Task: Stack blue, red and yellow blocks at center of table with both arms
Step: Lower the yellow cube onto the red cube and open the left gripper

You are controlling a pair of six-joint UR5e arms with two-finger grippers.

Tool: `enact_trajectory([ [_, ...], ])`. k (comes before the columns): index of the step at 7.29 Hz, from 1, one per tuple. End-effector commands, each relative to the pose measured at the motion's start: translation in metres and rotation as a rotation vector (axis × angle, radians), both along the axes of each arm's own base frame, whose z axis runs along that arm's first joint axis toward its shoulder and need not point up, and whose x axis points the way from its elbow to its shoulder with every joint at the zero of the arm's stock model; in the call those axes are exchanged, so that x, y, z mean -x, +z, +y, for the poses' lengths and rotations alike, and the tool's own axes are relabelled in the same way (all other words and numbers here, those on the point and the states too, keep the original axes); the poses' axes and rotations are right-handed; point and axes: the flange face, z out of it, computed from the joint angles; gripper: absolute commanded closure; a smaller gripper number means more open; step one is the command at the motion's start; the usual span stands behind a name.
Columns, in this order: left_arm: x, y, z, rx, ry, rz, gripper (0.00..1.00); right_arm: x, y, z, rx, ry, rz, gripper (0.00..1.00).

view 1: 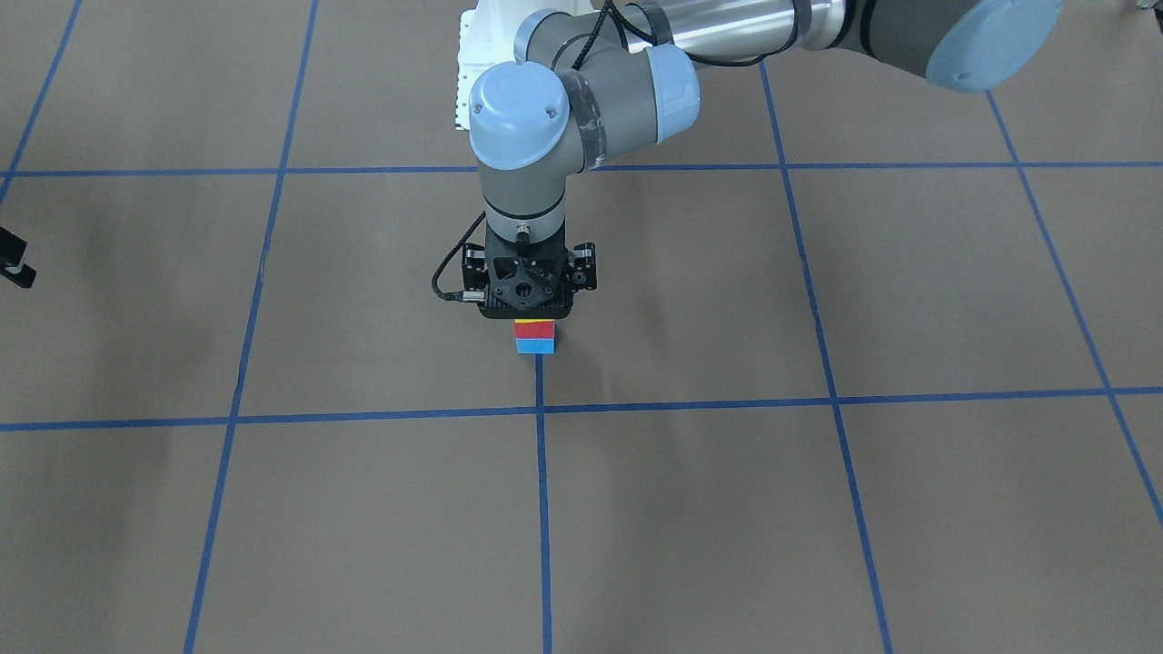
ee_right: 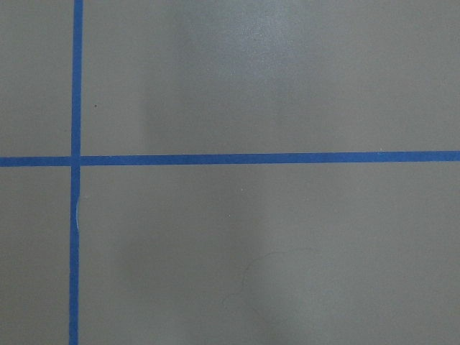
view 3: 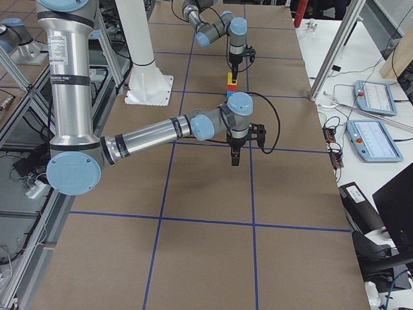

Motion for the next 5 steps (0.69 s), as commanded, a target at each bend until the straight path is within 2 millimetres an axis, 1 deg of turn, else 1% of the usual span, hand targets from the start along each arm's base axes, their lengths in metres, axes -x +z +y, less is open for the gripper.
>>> enact_trajectory([
  [1, 0.001, -0.004, 0.001, -0.003, 0.0, 0.004, 0.0, 0.0, 0.001, 0.0, 0.004, 0.001, 0.001, 0.0],
  [2, 0.008, -0.014, 0.002, -0.014, -0.002, 0.023, 0.0, 0.0, 0.001, 0.0, 0.002, 0.0, 0.001, 0.0],
  [3, 0.03, -0.027, 0.007, 0.003, -0.002, 0.016, 0.0, 0.0, 0.001, 0.0, 0.0, -0.001, 0.001, 0.0],
  [4, 0.076, -0.05, 0.011, -0.006, 0.007, 0.043, 0.0, -0.001, 0.0, 0.0, -0.006, -0.003, 0.001, 0.0],
  [5, 0.111, -0.046, 0.028, -0.038, 0.054, 0.02, 0.0, -0.005, 0.0, 0.0, -0.011, 0.003, 0.0, 0.0],
])
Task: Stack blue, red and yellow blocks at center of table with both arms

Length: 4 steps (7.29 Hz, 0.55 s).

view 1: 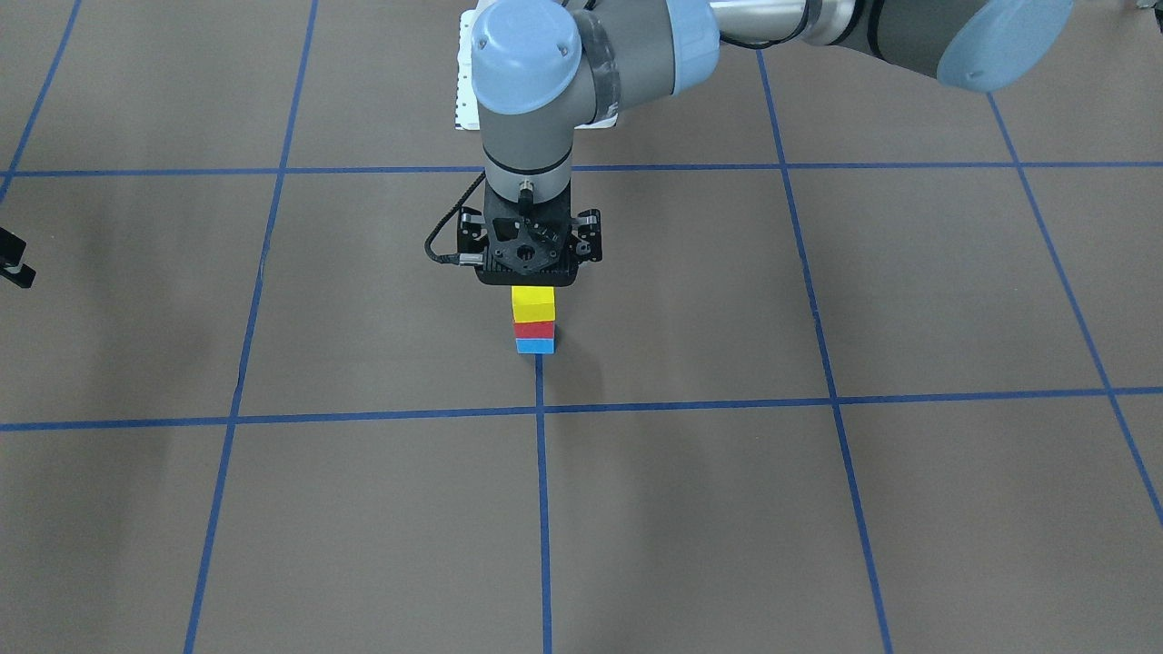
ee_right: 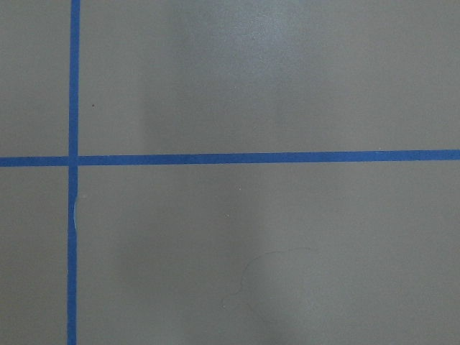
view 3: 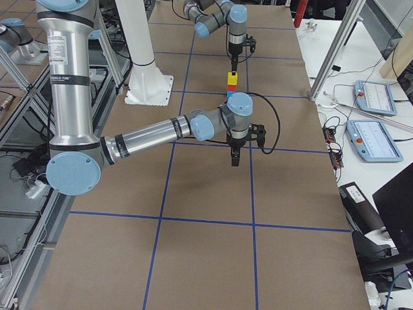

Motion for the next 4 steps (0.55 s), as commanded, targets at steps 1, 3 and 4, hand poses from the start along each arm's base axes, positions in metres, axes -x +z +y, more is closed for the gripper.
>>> enact_trajectory([
  [1, 0.1, 0.035, 0.039, -0.066, 0.041, -0.004, 0.0, -0.017, -0.002, -0.003, -0.012, 0.026, -0.002, 0.0],
  [3, 0.251, 0.179, 0.066, -0.171, 0.073, -0.093, 0.0, -0.051, 0.011, 0.002, -0.043, 0.036, 0.012, 0.0],
  [4, 0.316, 0.235, 0.051, -0.205, 0.111, -0.124, 0.0, -0.064, 0.018, 0.006, -0.051, 0.04, 0.018, 0.0],
])
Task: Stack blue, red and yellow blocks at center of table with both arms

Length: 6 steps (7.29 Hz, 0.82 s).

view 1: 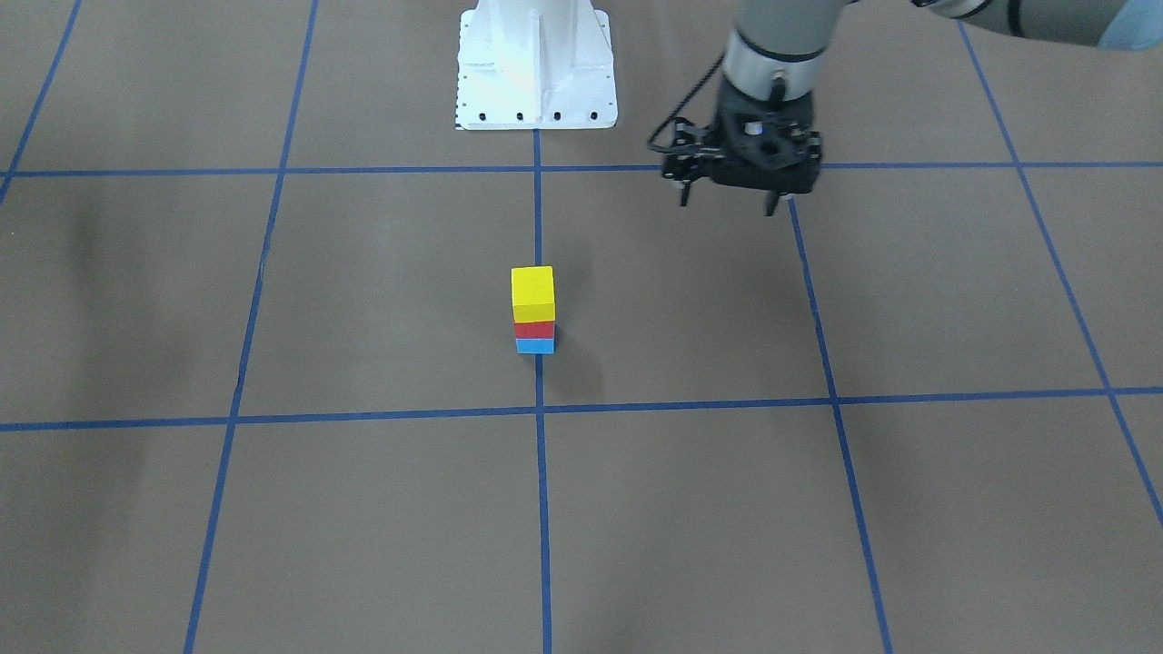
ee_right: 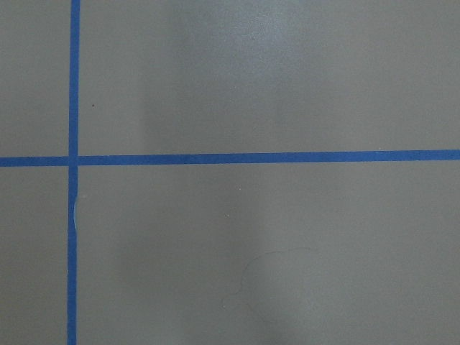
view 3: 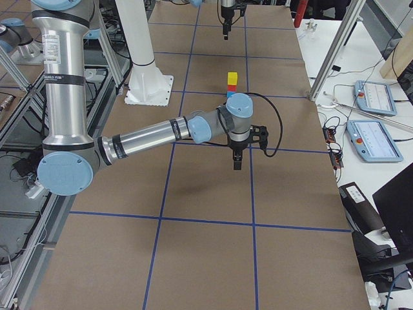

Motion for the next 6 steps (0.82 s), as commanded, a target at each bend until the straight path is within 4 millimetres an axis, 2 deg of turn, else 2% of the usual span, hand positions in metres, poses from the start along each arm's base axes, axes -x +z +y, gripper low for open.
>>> enact_trajectory([
  [1, 0.155, 0.131, -0.01, -0.035, 0.065, -0.021, 0.0, -0.024, 0.01, 0.006, -0.018, 0.008, 0.011, 0.0],
  [2, 0.218, 0.198, -0.03, -0.034, 0.084, 0.001, 0.0, -0.026, 0.01, 0.006, -0.018, 0.011, 0.011, 0.0],
  [4, 0.277, 0.283, -0.055, -0.005, 0.104, -0.02, 0.0, -0.046, 0.013, 0.011, -0.006, 0.01, -0.056, 0.0],
  [5, 0.291, 0.3, -0.064, 0.03, 0.075, -0.022, 0.0, -0.049, 0.019, 0.012, -0.028, -0.013, -0.045, 0.0],
  [6, 0.316, 0.323, -0.067, 0.075, 0.034, -0.017, 0.0, -0.055, 0.031, 0.01, -0.036, -0.024, -0.033, 0.0],
])
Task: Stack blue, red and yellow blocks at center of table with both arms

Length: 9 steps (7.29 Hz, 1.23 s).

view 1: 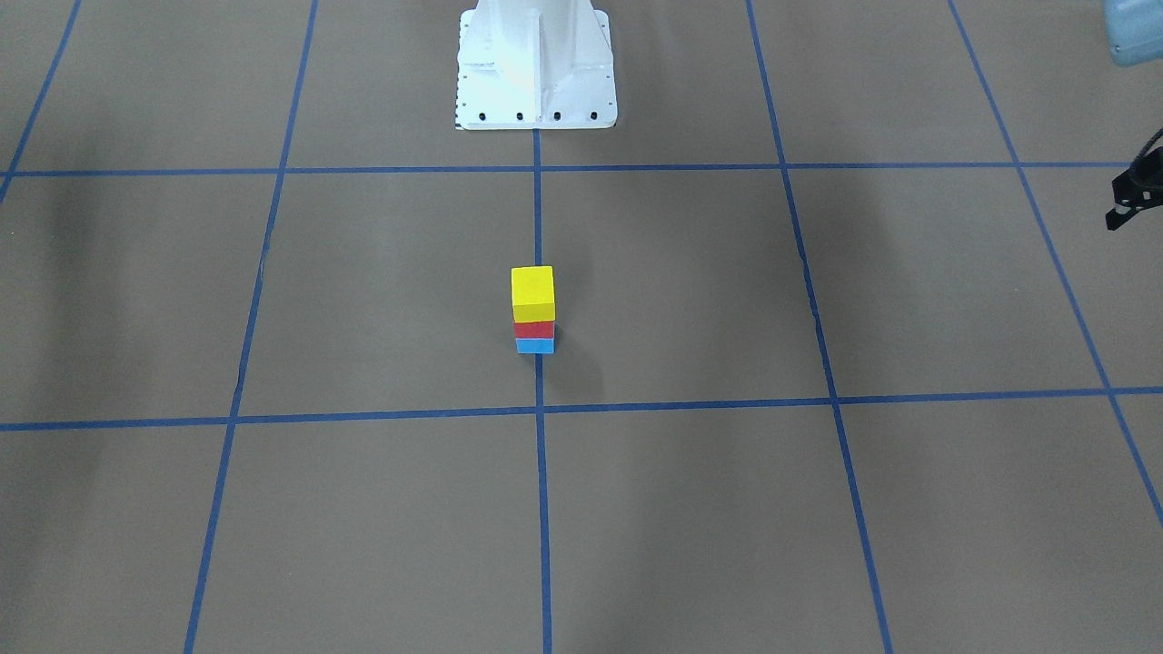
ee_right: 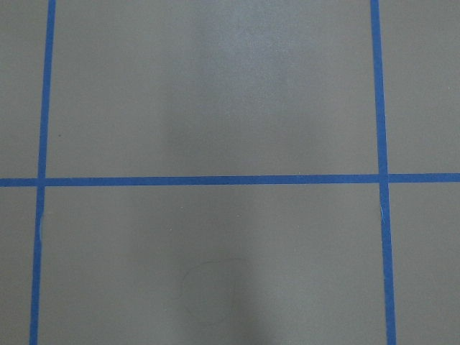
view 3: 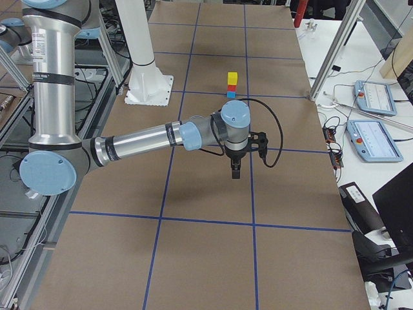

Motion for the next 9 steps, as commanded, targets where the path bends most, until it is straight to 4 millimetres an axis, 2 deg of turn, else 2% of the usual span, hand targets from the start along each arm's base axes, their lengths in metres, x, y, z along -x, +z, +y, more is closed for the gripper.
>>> enact_trajectory([
  [1, 0.043, 0.034, -0.001, 0.066, -0.062, 0.08, 0.0, -0.008, 0.017, -0.001, -0.013, -0.025, 0.011, 0.0],
  [3, 0.047, 0.038, 0.004, 0.081, -0.068, 0.103, 0.0, -0.009, 0.028, -0.002, 0.0, -0.02, 0.041, 0.0],
  [4, 0.048, 0.053, 0.019, 0.106, -0.072, 0.094, 0.0, -0.01, 0.035, -0.001, 0.013, -0.019, 0.043, 0.0],
  [5, 0.049, 0.064, 0.024, 0.133, -0.082, 0.091, 0.0, -0.01, 0.034, -0.001, 0.012, -0.021, 0.042, 0.0],
  [6, 0.049, 0.062, 0.022, 0.133, -0.085, 0.091, 0.0, -0.009, 0.035, -0.003, 0.013, -0.022, 0.044, 0.0],
  [9, 0.049, 0.074, 0.023, 0.153, -0.083, 0.091, 0.0, -0.01, 0.044, -0.001, 0.032, -0.021, 0.04, 0.0],
])
